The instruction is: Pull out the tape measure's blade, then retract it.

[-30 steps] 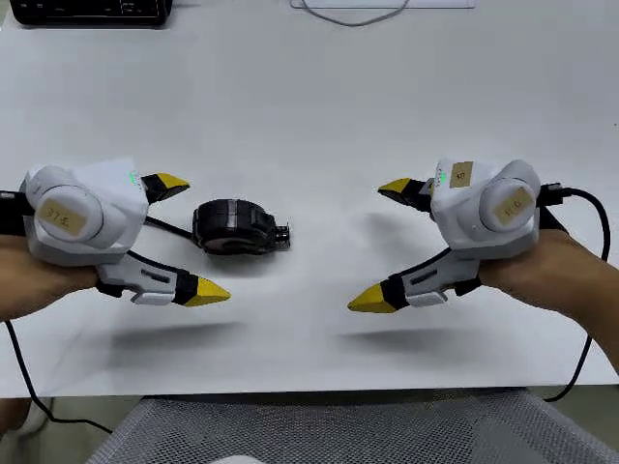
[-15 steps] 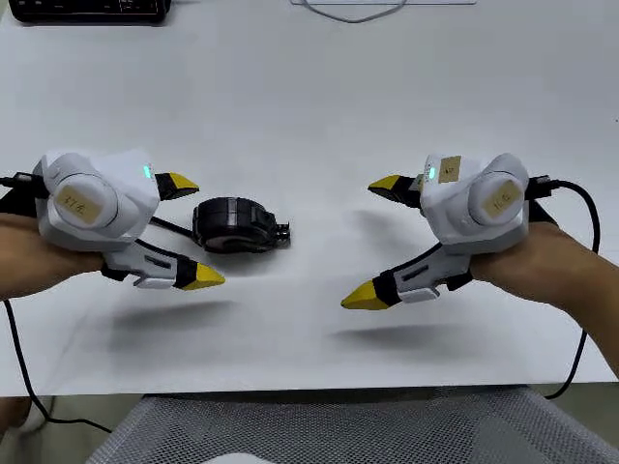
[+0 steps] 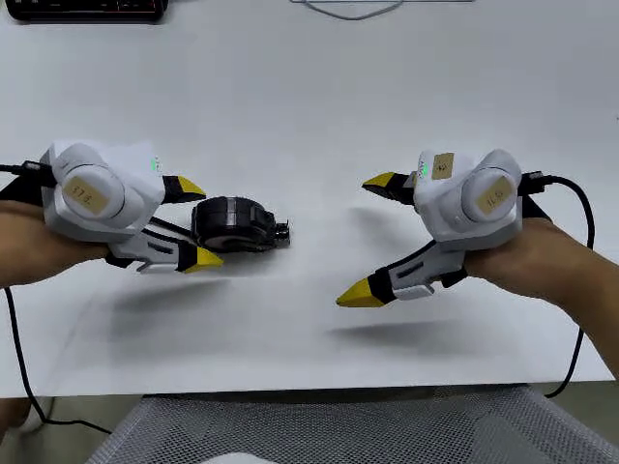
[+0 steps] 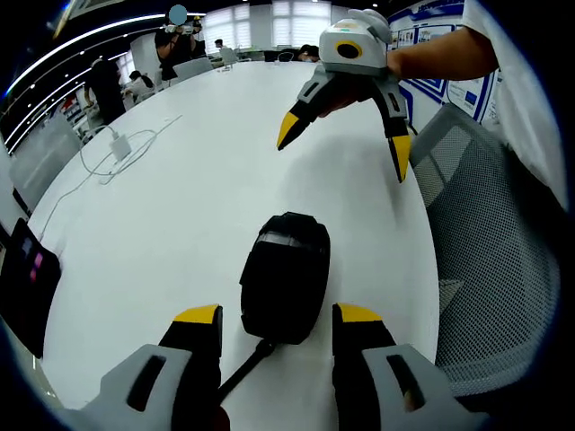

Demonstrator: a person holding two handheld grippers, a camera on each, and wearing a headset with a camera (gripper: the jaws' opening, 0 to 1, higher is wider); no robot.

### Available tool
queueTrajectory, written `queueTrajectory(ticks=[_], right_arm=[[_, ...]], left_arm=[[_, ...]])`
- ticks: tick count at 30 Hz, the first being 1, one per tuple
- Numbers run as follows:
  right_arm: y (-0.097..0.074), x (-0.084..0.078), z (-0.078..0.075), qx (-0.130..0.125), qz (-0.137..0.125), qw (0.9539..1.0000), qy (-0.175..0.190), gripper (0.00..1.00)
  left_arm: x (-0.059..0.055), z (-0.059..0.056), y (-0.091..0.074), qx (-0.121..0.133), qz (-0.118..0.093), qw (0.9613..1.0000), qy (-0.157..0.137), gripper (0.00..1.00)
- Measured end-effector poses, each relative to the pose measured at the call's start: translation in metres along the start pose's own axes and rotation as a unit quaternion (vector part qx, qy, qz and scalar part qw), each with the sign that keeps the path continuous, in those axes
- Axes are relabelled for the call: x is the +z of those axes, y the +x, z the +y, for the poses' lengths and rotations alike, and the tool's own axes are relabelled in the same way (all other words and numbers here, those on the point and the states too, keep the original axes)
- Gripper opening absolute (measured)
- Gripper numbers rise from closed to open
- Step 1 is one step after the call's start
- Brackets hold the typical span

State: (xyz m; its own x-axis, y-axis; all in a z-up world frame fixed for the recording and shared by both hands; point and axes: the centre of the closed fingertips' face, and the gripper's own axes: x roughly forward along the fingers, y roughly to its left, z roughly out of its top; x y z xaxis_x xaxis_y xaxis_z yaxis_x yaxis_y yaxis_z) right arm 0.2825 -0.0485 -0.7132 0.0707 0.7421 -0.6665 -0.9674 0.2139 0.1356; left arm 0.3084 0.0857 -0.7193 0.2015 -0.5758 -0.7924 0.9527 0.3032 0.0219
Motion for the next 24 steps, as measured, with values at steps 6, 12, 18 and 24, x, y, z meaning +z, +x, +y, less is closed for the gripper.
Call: queueTrajectory(ticks=[6, 12, 18, 24], right_arm=[[0.0012, -0.0018, 0.0009, 0.001, -0.001, 1.0000, 0.005, 0.91], [0.0028, -0.0049, -0.0003, 0.001, 0.000, 1.0000, 0.006, 0.91], [0.0040, -0.0040, -0.0012, 0.003, -0.003, 0.9999, 0.010, 0.91], [0.0066, 0.0002, -0.0025, 0.003, -0.011, 0.9999, 0.012, 0.90]], left_arm=[[0.0003, 0.0014, 0.0016, -0.003, 0.002, 1.0000, 0.005, 0.38], [-0.0010, 0.0017, 0.0032, -0.005, 0.004, 0.9999, 0.009, 0.33], [-0.0005, -0.0001, 0.0037, -0.009, 0.005, 0.9999, 0.011, 0.31], [-0.0011, -0.0021, 0.0054, -0.013, 0.008, 0.9997, 0.017, 0.28]])
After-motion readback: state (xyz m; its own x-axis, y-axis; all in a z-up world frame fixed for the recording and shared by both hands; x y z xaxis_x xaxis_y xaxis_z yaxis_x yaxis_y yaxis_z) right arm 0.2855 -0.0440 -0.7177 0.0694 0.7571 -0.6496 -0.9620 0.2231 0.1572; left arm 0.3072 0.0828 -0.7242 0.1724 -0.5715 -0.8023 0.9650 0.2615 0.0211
